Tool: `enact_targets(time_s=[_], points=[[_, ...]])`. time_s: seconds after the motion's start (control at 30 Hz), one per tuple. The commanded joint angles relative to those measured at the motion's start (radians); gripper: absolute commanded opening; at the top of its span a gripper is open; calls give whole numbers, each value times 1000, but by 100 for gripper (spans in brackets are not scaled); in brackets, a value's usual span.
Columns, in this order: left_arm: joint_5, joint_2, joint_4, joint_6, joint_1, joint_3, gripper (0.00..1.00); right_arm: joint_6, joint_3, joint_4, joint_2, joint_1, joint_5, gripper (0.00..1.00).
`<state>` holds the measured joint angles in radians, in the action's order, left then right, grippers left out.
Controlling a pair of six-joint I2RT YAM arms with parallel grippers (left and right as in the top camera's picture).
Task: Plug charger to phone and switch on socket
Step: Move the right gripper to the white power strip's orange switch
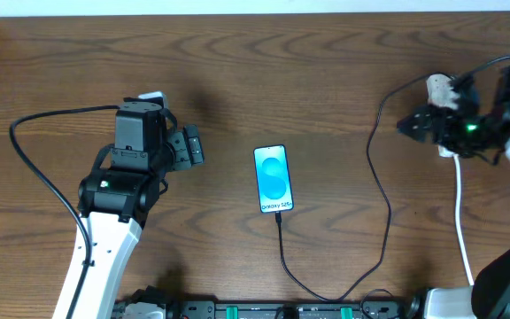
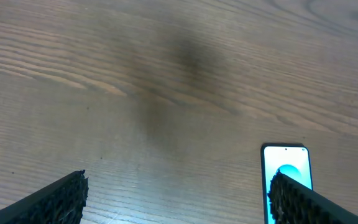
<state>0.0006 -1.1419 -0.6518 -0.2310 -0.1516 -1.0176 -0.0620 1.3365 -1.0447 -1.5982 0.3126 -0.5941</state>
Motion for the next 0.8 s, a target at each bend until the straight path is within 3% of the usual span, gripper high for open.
enact_targets(time_s=[0.0,0.33,0.77], points=[[-13,1,-3,13,3,6,93,-103,94,-42,-42,41,17,99],[-13,1,-3,13,3,6,93,-145,419,-195,-315,74,132,99],[-13,1,-3,13,3,6,93,-156,433,-6,-506,75,242,99]])
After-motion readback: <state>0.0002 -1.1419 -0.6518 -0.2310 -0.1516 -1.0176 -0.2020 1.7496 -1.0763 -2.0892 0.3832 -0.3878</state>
